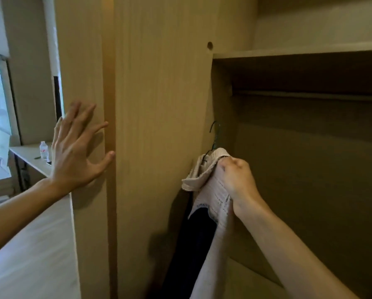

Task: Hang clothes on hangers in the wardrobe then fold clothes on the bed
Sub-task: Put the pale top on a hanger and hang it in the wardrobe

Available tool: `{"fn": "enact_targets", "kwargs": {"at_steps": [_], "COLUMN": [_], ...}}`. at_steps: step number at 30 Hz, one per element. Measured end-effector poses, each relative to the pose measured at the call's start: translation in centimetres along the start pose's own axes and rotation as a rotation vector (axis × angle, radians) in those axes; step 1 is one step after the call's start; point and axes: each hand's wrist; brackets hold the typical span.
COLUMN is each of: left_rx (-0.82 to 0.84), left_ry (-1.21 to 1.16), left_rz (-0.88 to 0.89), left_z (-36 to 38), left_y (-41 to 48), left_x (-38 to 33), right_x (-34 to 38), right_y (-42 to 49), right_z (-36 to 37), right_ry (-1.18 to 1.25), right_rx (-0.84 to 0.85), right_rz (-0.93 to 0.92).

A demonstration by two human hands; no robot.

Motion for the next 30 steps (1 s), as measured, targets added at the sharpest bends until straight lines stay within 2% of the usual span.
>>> {"fn": "enact_targets", "kwargs": {"at_steps": [3,5,7,10,11,16,20,30], "left_rx": [0.01,0.027,0.021,0.02,0.066,0.428,0.622,0.582], "left_ry": [0.055,0.077,0.03,-0.144,-0.249,-0.691,-0.912,-1.064], "left_rz": [-0.01,-0.095,-0.148,-0.074,-0.095,-0.498,-0.628,-0.709], "left_z": [0.3,0.5,0.8,2.1,2.9,8.2,13.6,26.7], "left_y": [-0.1,0.2,1.1,2.3,2.8,4.9,7.3,14.1], "left_x": [-0.2,-1.1,-3.3,-8.9,-11.2,-20.0,-25.0,-30.4], "right_x": [0.0,0.1,0.5,1.1,1.2,2.6,4.2,6.7], "right_y": [0.4,0.6,0.7,1.1,1.4,3.8,6.8,18.1], "right_z": [-1.0,-2.1,-3.5,-5.9,-6.9,-10.7,-12.5,-13.3], "right_ry": [-0.01,-0.009,0.0,-0.001,-0.009,-0.038,-0.068,-0.089], "right_rx": [-0.035,-0.044,-0.048,-0.056,-0.068,-0.147,-0.225,-0.35], "right_rz": [-0.01,-0.008,-0.002,0.019,0.012,-0.005,-0.06,-0.15]}}
Point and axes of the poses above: each hand's wrist, its own y-axis towards the middle knuckle, its own z-axis out of the palm, x = y × z, and after that the axes turned 15 degrees about -x, right-handed
